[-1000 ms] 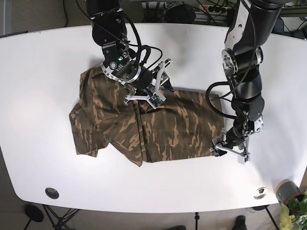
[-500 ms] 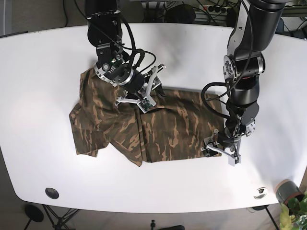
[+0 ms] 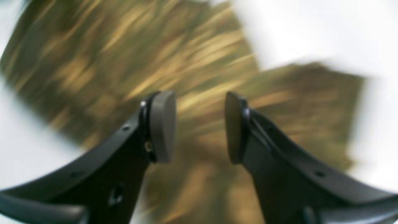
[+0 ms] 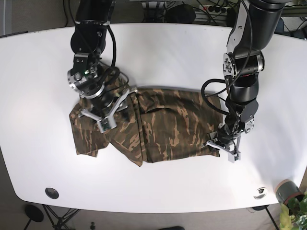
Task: Fold the T-shirt properly
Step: 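Lower both grippers and grasp opposite edges of the camouflage shirt, then lift the shirt with both grippers and pull the edges apart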
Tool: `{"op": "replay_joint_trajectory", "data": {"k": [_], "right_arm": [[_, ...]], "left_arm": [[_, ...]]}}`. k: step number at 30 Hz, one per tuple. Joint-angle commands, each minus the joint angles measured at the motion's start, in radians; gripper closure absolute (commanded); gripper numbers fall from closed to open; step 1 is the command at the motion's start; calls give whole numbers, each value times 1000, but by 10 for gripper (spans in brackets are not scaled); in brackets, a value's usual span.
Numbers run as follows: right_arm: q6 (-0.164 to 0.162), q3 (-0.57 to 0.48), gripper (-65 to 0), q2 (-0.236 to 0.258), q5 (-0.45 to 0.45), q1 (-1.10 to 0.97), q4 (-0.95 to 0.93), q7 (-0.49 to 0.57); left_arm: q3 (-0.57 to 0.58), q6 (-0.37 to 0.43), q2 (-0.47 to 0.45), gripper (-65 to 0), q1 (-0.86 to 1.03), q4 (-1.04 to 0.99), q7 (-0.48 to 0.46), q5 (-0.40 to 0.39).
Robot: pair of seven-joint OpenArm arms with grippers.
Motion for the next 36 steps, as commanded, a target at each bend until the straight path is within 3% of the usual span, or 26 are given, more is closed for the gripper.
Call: {"op": "replay_joint_trajectory", "data": {"k": [1, 6, 10, 13, 17, 23, 28, 31, 36], "right_arm": [[9, 73, -257, 3, 14, 67, 15, -13], [14, 230, -358, 43, 14, 231, -88, -114], [15, 285, -415, 65, 14, 320, -186, -174], [21, 305, -419, 65, 16, 368, -238, -208], [77, 307, -422, 48, 51, 388, -256, -266], [80, 302, -422, 28, 189, 391, -361, -298], [80, 233, -417, 28, 214, 431, -500, -274], [64, 207, -417, 28, 212, 452, -573, -212], [-31, 198, -417, 28, 215, 500, -660, -191]], "left_arm": [[1, 1, -30, 0, -12, 12, -9, -2], [1, 1, -41, 0, 11, 69, -6, -2], [1, 1, -52, 0, 62, 167, 19, -2], [1, 1, -75, 0, 82, 222, 50, -2], [2, 1, -75, 0, 86, 267, 65, -2], [2, 1, -78, 0, 114, 280, 83, -2], [2, 1, -81, 0, 121, 280, 83, -2], [2, -1, -79, 0, 120, 280, 83, -2], [2, -1, -81, 0, 120, 280, 83, -2]]}}
